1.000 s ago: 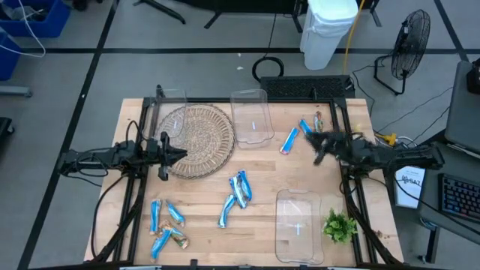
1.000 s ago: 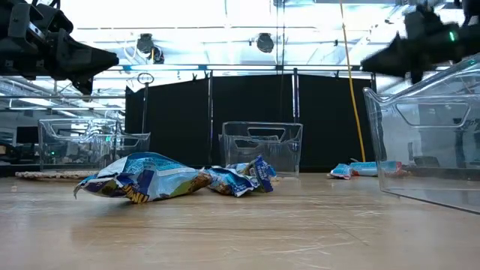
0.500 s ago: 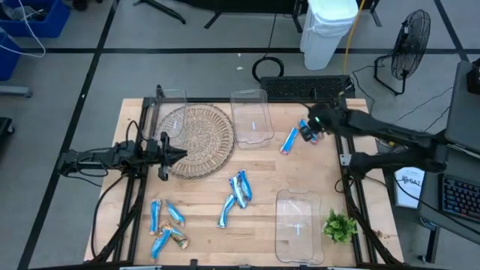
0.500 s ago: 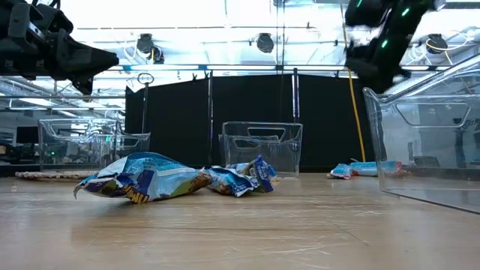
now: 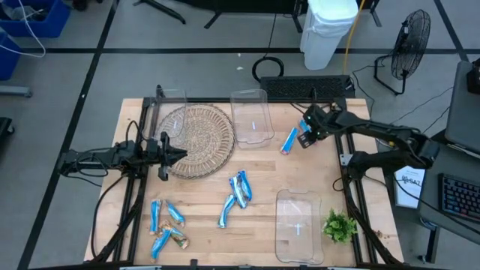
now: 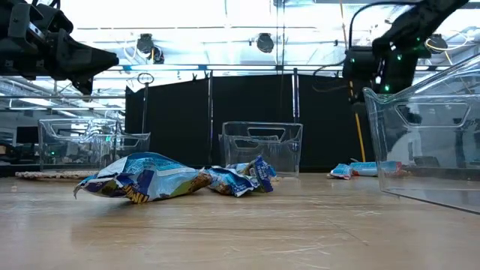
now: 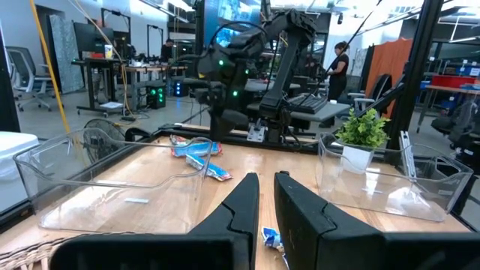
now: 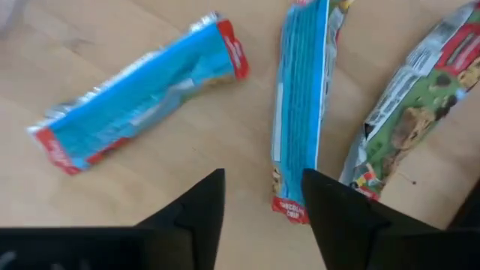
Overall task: Pick and place Granola Bars by type
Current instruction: Put the red granola bar into the top right transparent bin
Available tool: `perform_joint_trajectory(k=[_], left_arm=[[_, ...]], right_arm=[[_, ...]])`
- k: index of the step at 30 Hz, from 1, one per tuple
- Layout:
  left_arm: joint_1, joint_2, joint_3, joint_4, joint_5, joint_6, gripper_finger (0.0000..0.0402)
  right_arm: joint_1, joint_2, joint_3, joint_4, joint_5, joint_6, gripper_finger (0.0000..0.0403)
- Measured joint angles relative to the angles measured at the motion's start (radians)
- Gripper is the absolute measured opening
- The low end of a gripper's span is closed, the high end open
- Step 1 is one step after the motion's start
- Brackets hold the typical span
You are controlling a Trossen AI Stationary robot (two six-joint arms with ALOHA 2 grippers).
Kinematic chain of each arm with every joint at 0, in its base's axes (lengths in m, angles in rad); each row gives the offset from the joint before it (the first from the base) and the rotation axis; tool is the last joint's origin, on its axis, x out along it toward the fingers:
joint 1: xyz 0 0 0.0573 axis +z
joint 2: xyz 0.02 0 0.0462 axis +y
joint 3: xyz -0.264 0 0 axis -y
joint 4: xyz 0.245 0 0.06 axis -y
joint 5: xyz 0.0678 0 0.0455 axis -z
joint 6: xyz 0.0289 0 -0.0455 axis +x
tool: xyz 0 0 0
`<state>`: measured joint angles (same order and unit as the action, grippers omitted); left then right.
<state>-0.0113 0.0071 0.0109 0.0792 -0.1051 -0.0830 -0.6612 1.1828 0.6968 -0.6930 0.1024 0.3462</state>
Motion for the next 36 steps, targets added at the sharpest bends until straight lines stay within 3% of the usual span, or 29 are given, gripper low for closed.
perform_joint_trajectory(k=[6,14,29,36], left_arm=[[0.000,0.000,0.000,0.000,0.000,0.000,0.0049],[0.000,0.000,0.000,0.000,0.000,0.000,0.0049],[0.000,0.000,0.000,0.000,0.000,0.000,0.0049],[0.000,0.000,0.000,0.000,0.000,0.000,0.0049]], right_arm=[[-0.020,0.000,-0.071,0.053,0.064,-0.023,0.0207],[-0.040,0.000,-0.100,0.107,0.081,-0.030,0.0206],[-0.040,0.000,-0.157,0.189,0.076,0.000,0.0169],[-0.040,0.000,-0.157,0.200,0.076,-0.017,0.0118]])
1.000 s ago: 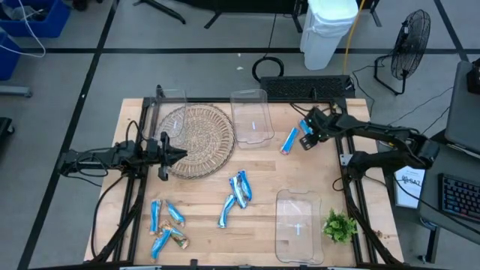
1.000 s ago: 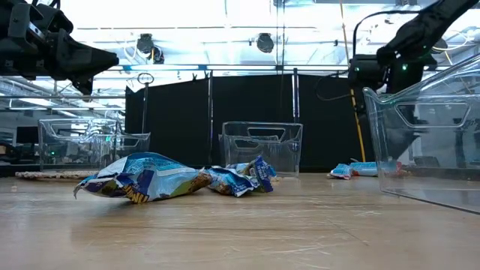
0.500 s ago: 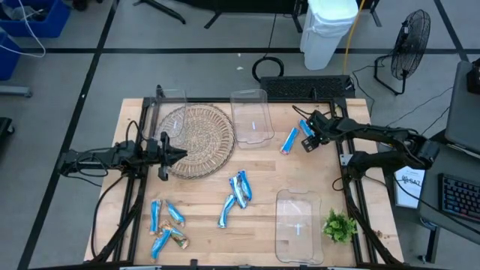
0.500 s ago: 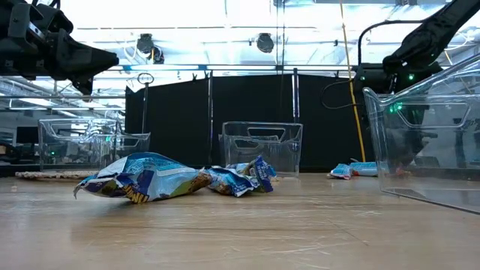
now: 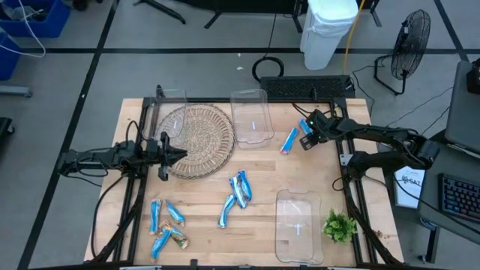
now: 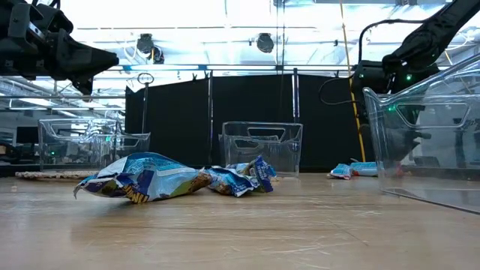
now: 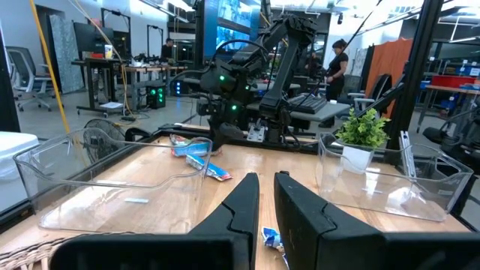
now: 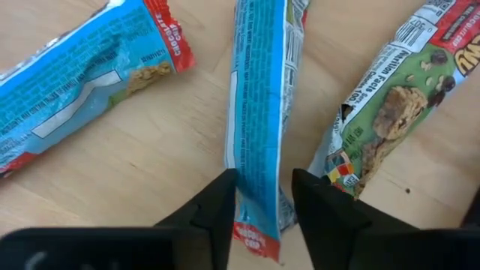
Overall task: Pick and place Granola Bars by type
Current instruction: Put the red granola bar into the top right transparent bin
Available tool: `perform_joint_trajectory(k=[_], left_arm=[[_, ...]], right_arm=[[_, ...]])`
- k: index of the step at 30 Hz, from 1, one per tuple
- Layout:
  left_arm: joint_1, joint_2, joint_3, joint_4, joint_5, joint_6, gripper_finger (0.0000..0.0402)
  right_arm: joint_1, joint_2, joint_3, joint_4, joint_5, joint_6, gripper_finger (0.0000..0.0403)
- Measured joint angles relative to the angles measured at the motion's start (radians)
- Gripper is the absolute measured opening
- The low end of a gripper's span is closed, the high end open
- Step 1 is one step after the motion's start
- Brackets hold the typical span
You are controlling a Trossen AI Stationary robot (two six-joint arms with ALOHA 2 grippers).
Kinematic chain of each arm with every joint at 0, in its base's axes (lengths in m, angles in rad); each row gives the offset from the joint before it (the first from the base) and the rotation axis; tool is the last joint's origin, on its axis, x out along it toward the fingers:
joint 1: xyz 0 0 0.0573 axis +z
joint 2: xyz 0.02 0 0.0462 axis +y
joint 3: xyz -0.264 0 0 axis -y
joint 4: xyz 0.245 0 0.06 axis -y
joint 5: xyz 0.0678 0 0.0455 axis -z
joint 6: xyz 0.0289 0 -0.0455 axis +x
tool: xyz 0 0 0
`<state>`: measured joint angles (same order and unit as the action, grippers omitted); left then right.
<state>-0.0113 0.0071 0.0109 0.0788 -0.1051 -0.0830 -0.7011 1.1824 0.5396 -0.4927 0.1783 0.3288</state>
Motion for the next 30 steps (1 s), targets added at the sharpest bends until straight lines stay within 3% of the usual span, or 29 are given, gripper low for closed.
perform_joint_trajectory(k=[10,30], left_arm=[[0.000,0.000,0.000,0.000,0.000,0.000,0.0049],[0.000,0.000,0.000,0.000,0.000,0.000,0.0049]], right_arm=[[0.000,0.000,0.000,0.000,-0.005,-0.028,0.0011],[0.003,-0.018,0.000,0.083,-0.053,-0.091,0.0003]])
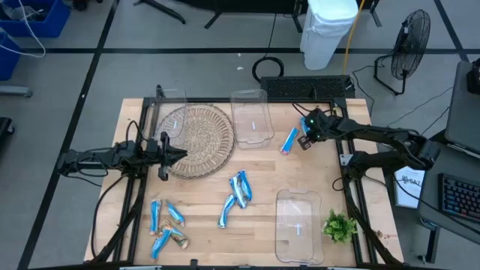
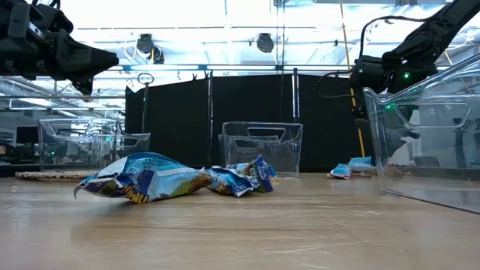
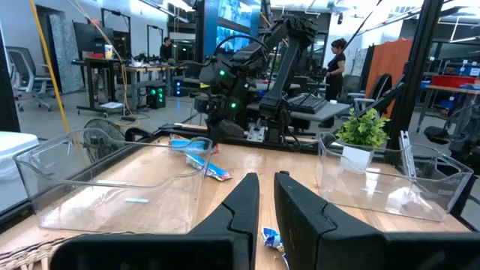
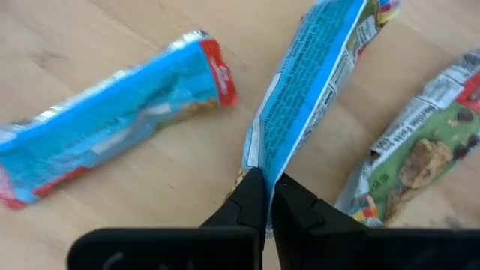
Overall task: Pick and place Granola Bars by type
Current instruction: Put the red granola bar into the top right transparent bin
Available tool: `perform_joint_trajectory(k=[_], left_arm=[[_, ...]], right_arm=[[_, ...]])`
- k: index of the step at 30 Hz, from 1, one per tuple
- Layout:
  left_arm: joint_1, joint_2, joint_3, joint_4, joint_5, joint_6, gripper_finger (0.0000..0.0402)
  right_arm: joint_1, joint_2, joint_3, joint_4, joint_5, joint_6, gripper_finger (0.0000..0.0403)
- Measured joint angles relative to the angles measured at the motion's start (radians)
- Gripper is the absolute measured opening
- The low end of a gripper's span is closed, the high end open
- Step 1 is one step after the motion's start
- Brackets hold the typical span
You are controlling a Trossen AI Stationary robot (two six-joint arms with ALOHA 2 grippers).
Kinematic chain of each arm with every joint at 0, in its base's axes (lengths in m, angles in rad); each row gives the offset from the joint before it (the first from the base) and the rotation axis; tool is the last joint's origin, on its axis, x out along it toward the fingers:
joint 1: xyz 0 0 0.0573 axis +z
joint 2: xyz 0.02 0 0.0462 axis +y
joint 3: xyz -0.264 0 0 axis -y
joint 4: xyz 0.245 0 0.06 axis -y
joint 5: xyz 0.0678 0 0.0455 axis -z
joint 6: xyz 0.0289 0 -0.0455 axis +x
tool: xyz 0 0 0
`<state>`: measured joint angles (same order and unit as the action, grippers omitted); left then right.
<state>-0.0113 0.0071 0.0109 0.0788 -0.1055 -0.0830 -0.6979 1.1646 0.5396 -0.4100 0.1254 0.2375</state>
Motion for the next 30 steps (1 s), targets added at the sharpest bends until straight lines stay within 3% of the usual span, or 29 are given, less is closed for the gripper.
perform_joint_trajectory(k=[15,23,30], left_arm=[[0.000,0.000,0.000,0.000,0.000,0.000,0.0049],[0.000,0.000,0.000,0.000,0.000,0.000,0.0049],[0.000,0.000,0.000,0.000,0.000,0.000,0.0049]], right_arm=[[0.059,-0.225,0.000,0.069,-0.074,-0.012,0.0002],[0.139,-0.339,0.000,0.142,-0.183,-0.015,0.0002],[0.223,-0.398,0.000,0.184,-0.207,-0.015,0.0002]])
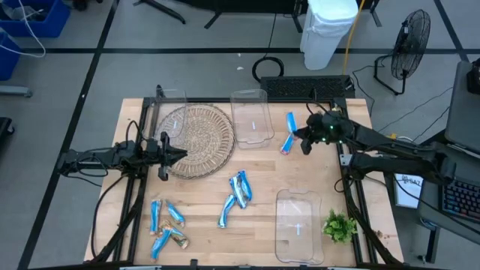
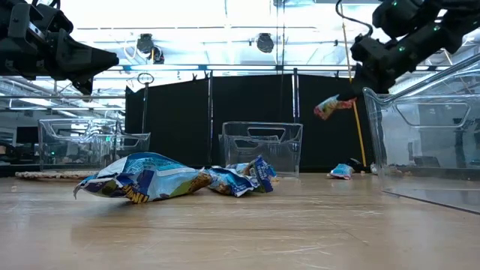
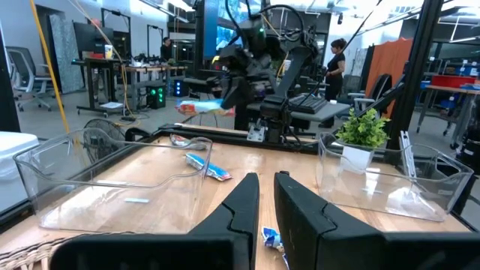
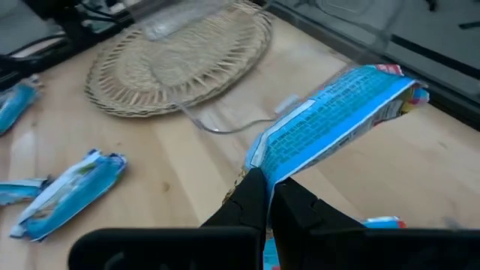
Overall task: Pick and place Granola Bars by type
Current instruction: Put the red granola bar into the top right transparent bin
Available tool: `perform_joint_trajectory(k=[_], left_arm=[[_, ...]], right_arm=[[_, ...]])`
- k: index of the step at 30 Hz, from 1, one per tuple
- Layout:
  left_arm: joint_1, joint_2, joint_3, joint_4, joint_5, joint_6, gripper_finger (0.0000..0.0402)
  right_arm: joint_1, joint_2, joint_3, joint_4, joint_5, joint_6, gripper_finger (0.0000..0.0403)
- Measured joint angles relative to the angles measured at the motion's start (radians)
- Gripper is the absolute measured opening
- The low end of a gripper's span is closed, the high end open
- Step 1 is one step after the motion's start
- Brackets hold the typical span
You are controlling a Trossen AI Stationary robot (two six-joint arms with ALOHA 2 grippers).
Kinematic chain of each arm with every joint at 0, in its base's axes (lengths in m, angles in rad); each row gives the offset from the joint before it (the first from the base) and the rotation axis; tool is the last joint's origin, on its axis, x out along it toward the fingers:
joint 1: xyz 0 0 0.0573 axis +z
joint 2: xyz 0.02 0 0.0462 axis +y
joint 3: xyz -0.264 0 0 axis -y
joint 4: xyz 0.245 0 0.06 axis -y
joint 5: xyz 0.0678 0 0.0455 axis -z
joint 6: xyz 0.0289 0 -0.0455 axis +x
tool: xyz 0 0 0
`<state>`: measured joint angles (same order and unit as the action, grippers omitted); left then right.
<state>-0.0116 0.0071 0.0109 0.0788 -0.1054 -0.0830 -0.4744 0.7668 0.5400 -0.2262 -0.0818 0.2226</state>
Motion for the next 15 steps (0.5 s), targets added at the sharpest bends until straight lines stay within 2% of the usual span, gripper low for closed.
perform_joint_trajectory(k=[15], left_arm=[[0.000,0.000,0.000,0.000,0.000,0.000,0.0049]], right_arm=[[0.113,-0.005,0.000,0.045,0.003,-0.003,0.0002]])
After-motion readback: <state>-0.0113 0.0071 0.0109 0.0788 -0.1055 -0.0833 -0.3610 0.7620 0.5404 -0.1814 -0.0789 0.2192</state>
